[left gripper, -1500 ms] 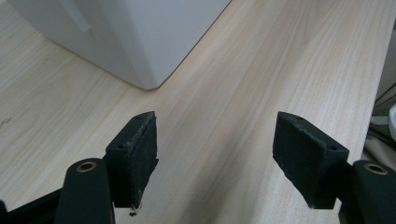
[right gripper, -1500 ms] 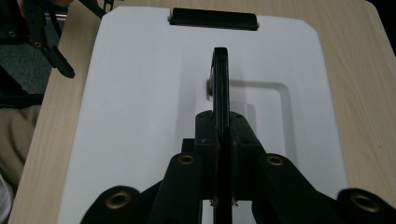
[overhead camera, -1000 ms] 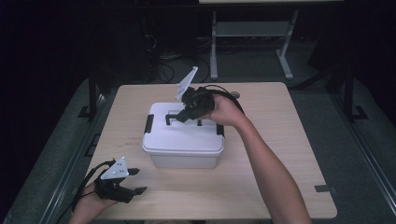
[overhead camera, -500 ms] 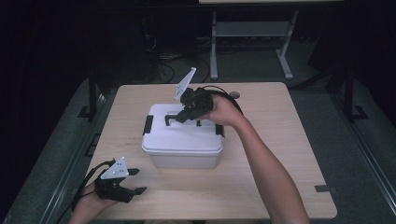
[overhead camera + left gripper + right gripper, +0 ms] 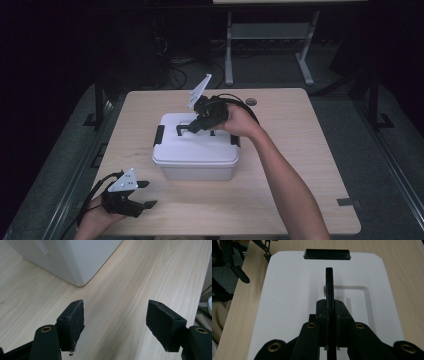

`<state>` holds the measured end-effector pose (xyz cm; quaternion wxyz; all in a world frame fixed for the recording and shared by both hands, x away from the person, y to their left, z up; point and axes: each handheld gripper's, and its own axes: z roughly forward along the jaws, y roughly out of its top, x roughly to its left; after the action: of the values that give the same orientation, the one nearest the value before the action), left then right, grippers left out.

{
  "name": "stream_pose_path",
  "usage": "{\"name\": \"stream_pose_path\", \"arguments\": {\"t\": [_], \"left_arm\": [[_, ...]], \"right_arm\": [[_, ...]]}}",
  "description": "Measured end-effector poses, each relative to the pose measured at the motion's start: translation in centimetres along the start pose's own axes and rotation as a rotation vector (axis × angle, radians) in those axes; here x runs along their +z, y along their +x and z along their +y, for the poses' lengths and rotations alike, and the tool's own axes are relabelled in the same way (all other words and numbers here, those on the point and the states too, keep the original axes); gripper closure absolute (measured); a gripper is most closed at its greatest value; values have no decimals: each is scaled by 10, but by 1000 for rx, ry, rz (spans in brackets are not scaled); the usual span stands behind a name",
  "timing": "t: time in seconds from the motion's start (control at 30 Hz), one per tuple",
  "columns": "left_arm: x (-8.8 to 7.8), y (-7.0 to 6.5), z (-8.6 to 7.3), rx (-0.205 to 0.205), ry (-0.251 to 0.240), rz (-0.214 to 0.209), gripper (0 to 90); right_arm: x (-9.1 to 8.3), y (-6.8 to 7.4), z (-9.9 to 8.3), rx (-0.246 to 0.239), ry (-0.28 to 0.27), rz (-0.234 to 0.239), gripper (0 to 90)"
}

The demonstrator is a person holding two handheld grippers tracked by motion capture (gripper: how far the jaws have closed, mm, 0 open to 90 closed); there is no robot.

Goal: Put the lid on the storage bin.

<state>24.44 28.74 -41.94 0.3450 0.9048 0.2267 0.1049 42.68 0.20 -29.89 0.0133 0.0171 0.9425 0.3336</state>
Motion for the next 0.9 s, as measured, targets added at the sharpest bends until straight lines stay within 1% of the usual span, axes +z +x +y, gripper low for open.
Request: {"name": "stream_pose_path", "arguments": {"t": [0.13, 0.23, 0.4, 0.43, 0.53, 0.6, 0.67, 0.73, 0.9], "left_arm": [[0, 0, 0, 2, 0, 1, 303], [0, -1, 0, 1, 0, 0, 302], [0, -2, 1, 1, -4, -2, 302], [0, -2, 1, 4, 1, -2, 302], [1, -2, 0, -3, 4, -1, 302], [0, -2, 0, 0, 3, -1, 301], [0, -3, 1, 3, 4, 0, 301], [1, -3, 1, 5, 8, 0, 301], [2, -3, 1, 5, 11, -2, 301]], "right_arm": [[0, 1, -1, 5, 0, 4, 819], [-2, 1, -2, 11, -12, 10, 798], [-2, 4, -4, 24, -13, 19, 731], [-2, 5, -4, 23, -16, 17, 711], [-4, 6, -7, 34, -30, 16, 665], [-5, 7, -8, 43, -30, 20, 653], [-6, 9, -9, 37, -29, 20, 639], [-9, 11, -10, 46, -38, 28, 629], [-18, 13, -12, 52, -41, 9, 603]]}}
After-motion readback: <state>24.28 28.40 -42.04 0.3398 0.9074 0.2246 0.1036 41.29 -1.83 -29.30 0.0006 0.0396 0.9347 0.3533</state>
